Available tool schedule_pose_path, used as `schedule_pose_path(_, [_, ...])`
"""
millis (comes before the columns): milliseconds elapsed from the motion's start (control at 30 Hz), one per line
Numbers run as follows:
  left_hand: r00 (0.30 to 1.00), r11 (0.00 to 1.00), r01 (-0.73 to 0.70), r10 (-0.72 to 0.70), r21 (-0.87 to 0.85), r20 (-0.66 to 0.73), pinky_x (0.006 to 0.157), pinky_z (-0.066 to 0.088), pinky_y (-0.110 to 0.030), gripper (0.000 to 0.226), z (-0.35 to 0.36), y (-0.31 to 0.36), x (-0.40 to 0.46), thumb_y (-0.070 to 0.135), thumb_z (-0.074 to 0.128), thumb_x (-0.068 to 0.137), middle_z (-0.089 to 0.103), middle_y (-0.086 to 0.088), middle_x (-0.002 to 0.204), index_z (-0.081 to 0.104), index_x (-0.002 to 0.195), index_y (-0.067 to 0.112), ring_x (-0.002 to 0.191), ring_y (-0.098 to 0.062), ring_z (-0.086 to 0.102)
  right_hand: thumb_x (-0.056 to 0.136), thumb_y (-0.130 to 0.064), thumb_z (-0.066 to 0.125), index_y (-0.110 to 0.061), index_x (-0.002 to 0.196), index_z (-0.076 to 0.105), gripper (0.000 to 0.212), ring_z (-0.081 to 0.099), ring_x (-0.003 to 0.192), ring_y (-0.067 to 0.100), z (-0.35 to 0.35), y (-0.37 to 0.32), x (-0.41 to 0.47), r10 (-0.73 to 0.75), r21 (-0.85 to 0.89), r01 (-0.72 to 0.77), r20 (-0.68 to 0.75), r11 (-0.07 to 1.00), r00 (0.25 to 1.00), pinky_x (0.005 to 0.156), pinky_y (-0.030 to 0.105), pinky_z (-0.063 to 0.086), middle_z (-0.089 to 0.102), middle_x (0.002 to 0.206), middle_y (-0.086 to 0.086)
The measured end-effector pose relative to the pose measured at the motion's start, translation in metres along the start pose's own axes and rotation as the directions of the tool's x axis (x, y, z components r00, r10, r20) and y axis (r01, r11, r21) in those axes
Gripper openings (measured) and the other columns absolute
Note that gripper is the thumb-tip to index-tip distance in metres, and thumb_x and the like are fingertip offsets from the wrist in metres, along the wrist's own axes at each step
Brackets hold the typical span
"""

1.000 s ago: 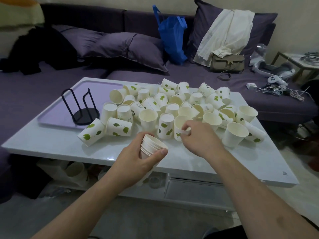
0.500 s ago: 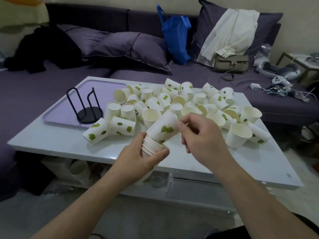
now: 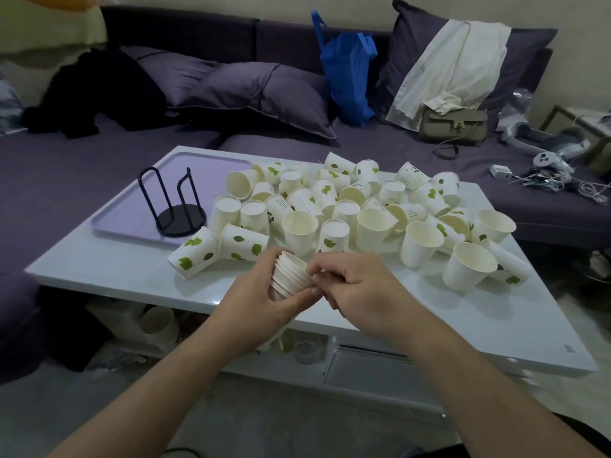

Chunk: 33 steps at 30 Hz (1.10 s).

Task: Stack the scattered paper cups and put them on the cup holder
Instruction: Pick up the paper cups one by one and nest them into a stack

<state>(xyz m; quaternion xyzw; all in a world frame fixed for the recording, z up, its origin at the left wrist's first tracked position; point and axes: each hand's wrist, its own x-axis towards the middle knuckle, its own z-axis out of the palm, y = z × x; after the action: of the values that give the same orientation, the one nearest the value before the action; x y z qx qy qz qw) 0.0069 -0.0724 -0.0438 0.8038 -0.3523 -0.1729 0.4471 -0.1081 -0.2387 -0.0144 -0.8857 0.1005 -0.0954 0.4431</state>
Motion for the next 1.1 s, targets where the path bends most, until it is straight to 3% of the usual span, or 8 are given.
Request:
schedule_pose_path(167, [0.998, 0.998, 0.058, -0.058, 0.04, -0.008, 0.076, 0.062, -0.034, 0.058, -0.016, -0.002, 0.004, 0.075, 0.073, 0.079, 0.071, 0.017, 0.099, 0.05, 0.122, 0.045, 0.085, -0.002, 0.069, 0.099, -0.02, 0.063, -0.026, 0.102, 0.065, 0.007, 0.059, 0.076, 0.009, -0.011, 0.002, 0.02, -0.012, -0.286, -0.055, -0.226, 0.957, 0.974, 0.075, 0.038, 0.054, 0.063, 0.094, -0.011])
schedule_pose_path(267, [0.997, 0.996, 0.072, -0.071, 0.051, -0.019, 0.082, 0.062, -0.034, 0.064, -0.027, -0.003, 0.009, 0.074, 0.073, 0.079, 0.07, 0.018, 0.106, 0.049, 0.129, 0.042, 0.092, -0.001, 0.068, 0.097, -0.024, 0.061, -0.026, 0.136, 0.051, 0.041, 0.062, 0.104, 0.023, -0.014, 0.004, 0.039, 0.066, -0.505, -0.184, -0.242, 0.843, 0.968, 0.086, 0.045, 0.055, 0.046, 0.139, -0.007])
schedule_pose_path(367, [0.996, 0.995, 0.088, -0.087, 0.047, -0.028, 0.084, 0.061, -0.033, 0.061, -0.035, -0.008, 0.012, 0.073, 0.074, 0.079, 0.069, 0.02, 0.105, 0.05, 0.127, 0.043, 0.092, 0.001, 0.067, 0.096, -0.024, 0.06, -0.029, 0.154, 0.037, 0.063, 0.062, 0.116, 0.027, -0.009, 0.009, 0.055, 0.145, -0.568, -0.234, -0.197, 0.789, 0.97, 0.085, 0.045, 0.057, 0.032, 0.155, -0.01])
schedule_pose_path(600, [0.992, 0.993, 0.114, -0.112, 0.017, -0.056, 0.069, 0.055, -0.018, 0.051, -0.038, -0.014, 0.014, 0.069, 0.074, 0.083, 0.067, 0.022, 0.104, 0.048, 0.121, 0.048, 0.086, 0.007, 0.065, 0.085, -0.022, 0.069, -0.028, 0.148, 0.041, 0.069, 0.059, 0.091, 0.029, 0.002, 0.012, 0.074, 0.262, -0.626, -0.359, -0.245, 0.693, 0.933, 0.066, 0.036, 0.047, 0.037, 0.134, 0.002])
schedule_pose_path(833, [0.991, 0.993, 0.12, -0.121, -0.021, -0.061, 0.069, 0.053, -0.018, 0.048, -0.041, -0.013, 0.014, 0.067, 0.076, 0.083, 0.069, 0.018, 0.103, 0.053, 0.119, 0.045, 0.087, 0.01, 0.064, 0.088, -0.034, 0.067, -0.022, 0.117, 0.054, 0.034, 0.058, 0.09, 0.026, -0.008, 0.003, 0.064, 0.402, -0.67, -0.448, -0.236, 0.592, 0.885, 0.065, 0.035, 0.042, 0.055, 0.093, -0.003])
schedule_pose_path(933, [0.99, 0.991, 0.131, -0.132, -0.01, -0.052, 0.069, 0.053, -0.018, 0.053, -0.042, -0.014, 0.012, 0.069, 0.074, 0.082, 0.068, 0.019, 0.105, 0.052, 0.123, 0.043, 0.089, 0.003, 0.066, 0.086, -0.044, 0.07, -0.019, 0.109, 0.051, 0.039, 0.066, 0.084, 0.026, -0.023, 0.001, 0.057, 0.417, -0.447, -0.515, -0.305, 0.732, 0.856, 0.064, 0.039, 0.052, 0.063, 0.093, 0.001])
schedule_pose_path(1000, [0.989, 0.99, 0.139, -0.139, -0.002, -0.041, 0.069, 0.054, -0.019, 0.06, -0.043, -0.014, 0.01, 0.071, 0.074, 0.081, 0.068, 0.017, 0.108, 0.052, 0.128, 0.041, 0.092, -0.002, 0.067, 0.088, -0.038, 0.076, -0.018, 0.109, 0.057, 0.035, 0.073, 0.078, 0.028, -0.031, -0.003, 0.051, 0.451, 0.013, -0.465, -0.266, 0.885, 0.852, 0.064, 0.042, 0.061, 0.068, 0.099, 0.007])
schedule_pose_path(1100, [0.992, 0.992, 0.128, -0.128, 0.014, -0.019, 0.071, 0.056, -0.021, 0.069, -0.043, -0.015, 0.007, 0.075, 0.073, 0.078, 0.068, 0.018, 0.11, 0.052, 0.134, 0.04, 0.094, -0.002, 0.067, 0.085, -0.015, 0.083, -0.005, 0.119, 0.071, 0.038, 0.077, 0.096, 0.033, -0.035, -0.006, 0.043, 0.395, 0.557, -0.285, -0.086, 0.78, 0.914, 0.081, 0.043, 0.067, 0.073, 0.12, 0.021])
